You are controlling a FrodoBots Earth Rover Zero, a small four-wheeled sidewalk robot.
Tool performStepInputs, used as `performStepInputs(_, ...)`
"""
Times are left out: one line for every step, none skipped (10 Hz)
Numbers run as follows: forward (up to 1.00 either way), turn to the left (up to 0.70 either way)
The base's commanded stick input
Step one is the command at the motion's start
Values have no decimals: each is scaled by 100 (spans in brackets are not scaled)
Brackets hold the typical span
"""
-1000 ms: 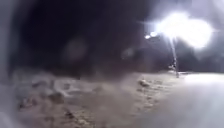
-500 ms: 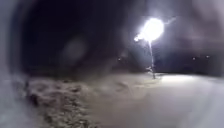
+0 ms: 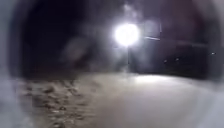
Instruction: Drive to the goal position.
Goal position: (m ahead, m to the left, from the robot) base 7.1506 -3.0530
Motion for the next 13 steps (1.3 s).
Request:
performStepInputs(0,-100)
performStepInputs(0,-100)
performStepInputs(0,-100)
performStepInputs(0,-69)
performStepInputs(4,0)
performStepInputs(94,0)
performStepInputs(100,0)
performStepInputs(100,0)
performStepInputs(100,0)
performStepInputs(100,0)
performStepInputs(100,0)
performStepInputs(100,0)
performStepInputs(100,0)
